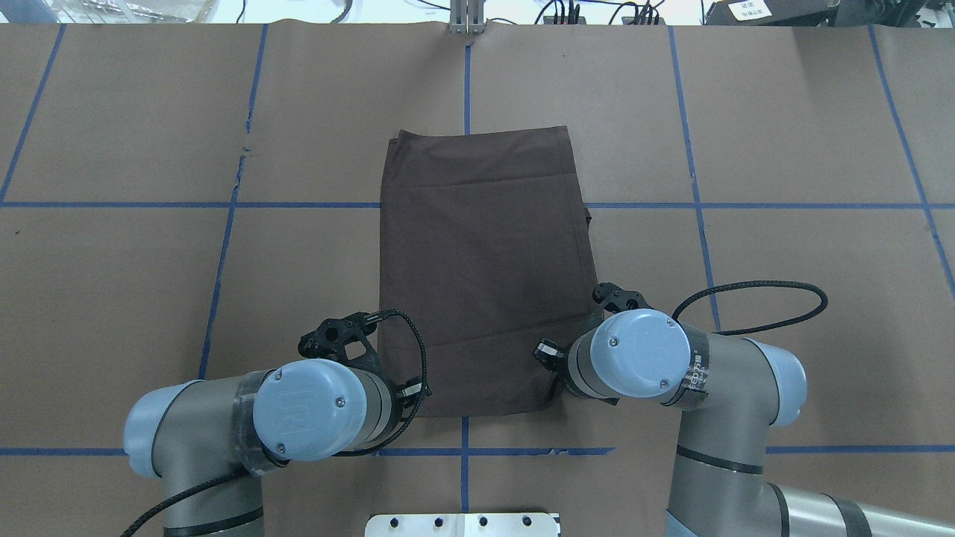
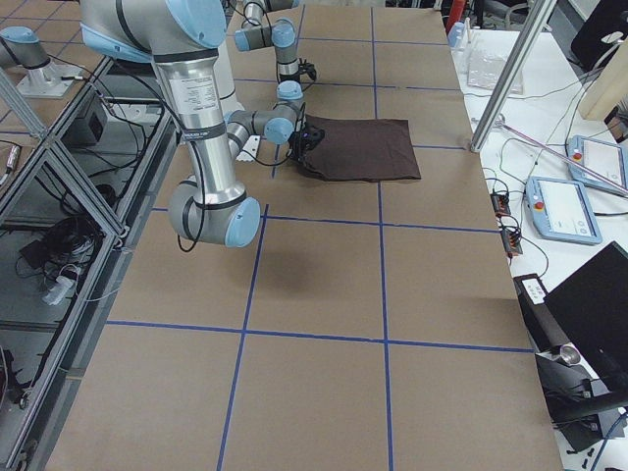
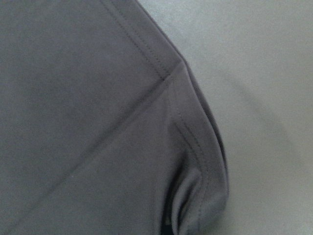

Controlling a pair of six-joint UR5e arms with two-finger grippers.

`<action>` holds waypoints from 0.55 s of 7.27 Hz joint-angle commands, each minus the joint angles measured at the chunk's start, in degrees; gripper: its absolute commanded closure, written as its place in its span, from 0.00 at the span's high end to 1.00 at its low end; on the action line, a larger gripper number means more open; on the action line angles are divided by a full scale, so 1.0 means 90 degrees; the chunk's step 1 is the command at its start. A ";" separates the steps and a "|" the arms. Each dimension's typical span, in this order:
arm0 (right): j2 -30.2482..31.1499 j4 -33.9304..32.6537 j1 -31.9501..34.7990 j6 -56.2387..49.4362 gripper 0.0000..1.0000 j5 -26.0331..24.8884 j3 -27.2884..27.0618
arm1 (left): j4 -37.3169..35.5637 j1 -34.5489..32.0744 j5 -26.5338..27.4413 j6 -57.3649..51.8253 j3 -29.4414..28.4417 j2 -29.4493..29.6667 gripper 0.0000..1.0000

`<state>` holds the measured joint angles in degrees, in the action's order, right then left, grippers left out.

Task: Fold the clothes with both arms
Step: 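Lift the near edge with both grippers and fold it away from the robot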

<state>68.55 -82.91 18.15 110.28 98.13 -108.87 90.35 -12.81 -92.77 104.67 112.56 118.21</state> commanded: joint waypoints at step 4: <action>0.0196 0.0013 -0.0142 0.0002 0.00 0.0980 -0.1018 | -0.1187 0.0222 -0.0276 0.0010 0.1562 -0.0136 0.00</action>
<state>70.24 -82.86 17.33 110.23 104.81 -116.80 84.31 -11.61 -93.73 104.71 122.63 117.08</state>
